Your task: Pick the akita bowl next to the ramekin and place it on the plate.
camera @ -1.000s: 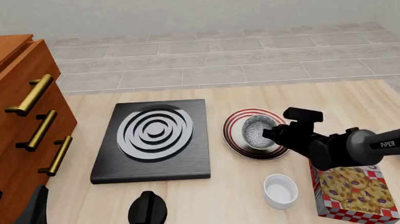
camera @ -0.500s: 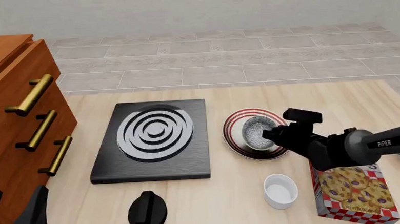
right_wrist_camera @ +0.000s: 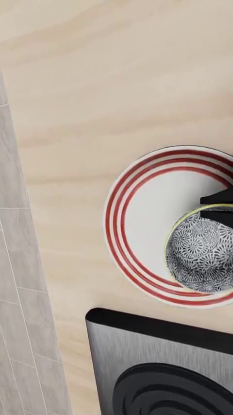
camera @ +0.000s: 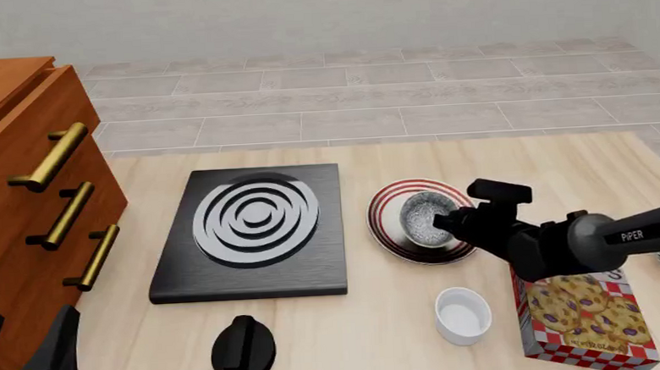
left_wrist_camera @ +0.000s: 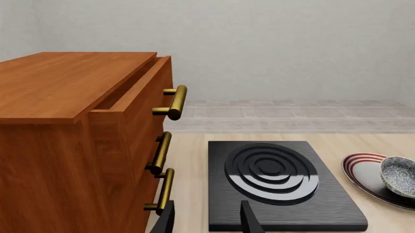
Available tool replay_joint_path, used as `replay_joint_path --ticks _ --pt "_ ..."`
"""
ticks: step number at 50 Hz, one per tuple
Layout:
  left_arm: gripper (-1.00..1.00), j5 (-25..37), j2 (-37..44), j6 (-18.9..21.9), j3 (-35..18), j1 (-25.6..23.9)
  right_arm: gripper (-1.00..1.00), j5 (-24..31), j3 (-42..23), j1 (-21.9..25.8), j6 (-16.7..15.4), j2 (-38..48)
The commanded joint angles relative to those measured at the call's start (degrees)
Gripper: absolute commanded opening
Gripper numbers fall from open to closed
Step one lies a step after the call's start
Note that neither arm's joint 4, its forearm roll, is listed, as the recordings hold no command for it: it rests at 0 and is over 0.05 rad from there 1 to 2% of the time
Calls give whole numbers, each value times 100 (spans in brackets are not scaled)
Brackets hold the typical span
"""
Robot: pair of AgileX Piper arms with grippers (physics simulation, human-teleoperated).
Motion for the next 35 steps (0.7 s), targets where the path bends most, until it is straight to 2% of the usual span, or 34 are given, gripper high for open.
replay_joint_path --ticks 1,3,4,35 --pt "100 0 0 0 0 0 -100 11 -49 -18 -15 11" --pt "100 0 0 0 0 0 -100 9 -51 -14 -20 12" --pt "100 0 0 0 0 0 100 9 -55 -13 -13 17" --pt "100 0 0 0 0 0 100 115 -87 -55 -61 -172"
